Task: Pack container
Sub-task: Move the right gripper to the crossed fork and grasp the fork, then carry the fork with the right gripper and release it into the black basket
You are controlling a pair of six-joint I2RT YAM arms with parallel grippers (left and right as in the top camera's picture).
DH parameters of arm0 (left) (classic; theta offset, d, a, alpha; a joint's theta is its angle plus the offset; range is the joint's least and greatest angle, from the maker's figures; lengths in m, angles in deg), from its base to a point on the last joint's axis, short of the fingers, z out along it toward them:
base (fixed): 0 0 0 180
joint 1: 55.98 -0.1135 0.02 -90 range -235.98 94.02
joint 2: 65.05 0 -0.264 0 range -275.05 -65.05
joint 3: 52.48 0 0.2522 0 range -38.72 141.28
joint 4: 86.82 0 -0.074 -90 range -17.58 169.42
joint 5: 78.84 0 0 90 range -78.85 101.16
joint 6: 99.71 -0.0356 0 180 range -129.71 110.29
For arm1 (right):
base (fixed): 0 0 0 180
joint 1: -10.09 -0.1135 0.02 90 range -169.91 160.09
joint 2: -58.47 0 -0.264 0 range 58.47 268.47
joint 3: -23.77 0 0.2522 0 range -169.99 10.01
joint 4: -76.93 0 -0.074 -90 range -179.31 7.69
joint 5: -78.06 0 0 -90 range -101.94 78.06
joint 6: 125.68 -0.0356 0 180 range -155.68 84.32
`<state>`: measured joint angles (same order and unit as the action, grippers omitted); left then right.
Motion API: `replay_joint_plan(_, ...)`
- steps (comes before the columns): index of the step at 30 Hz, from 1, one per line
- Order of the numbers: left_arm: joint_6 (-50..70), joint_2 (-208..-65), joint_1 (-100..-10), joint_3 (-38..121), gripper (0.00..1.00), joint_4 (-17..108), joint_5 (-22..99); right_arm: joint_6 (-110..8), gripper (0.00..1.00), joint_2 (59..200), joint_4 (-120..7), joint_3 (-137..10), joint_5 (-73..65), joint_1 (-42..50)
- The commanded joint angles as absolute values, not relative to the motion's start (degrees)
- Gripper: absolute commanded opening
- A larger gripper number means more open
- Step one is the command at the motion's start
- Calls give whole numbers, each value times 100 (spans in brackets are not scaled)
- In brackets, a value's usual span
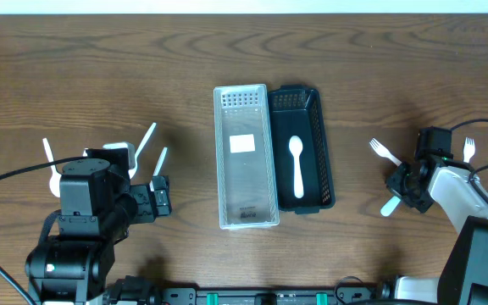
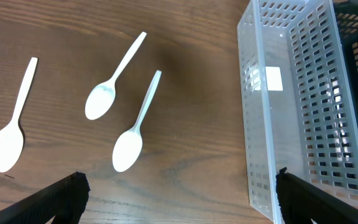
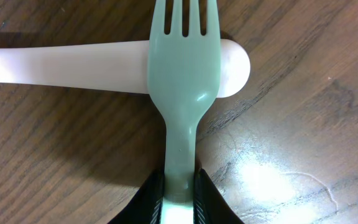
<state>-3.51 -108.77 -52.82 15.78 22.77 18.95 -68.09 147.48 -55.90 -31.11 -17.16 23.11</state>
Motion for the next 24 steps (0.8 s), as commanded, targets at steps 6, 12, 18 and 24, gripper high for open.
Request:
replay_joint_plan(6, -321, -10884, -5280, 1663, 98, 2266, 1952, -6804, 1, 14879, -5577, -2897, -1814, 2363)
replay_joint_plan(12, -321, -10884, -5280, 1663, 98, 2266, 1952, -6809, 1, 14729, -5326, -3310, -1807, 2324)
replay_joint_plan(18, -321, -10884, -5280, 1663, 98, 2266, 1952, -6269, 1, 14139, -4331, -4576, -1814, 1872)
replay_joint_plan(24, -321, -10884, -5280, 1663, 98, 2266, 1952, -5421, 2, 13717, -3649, -5804, -1665, 805)
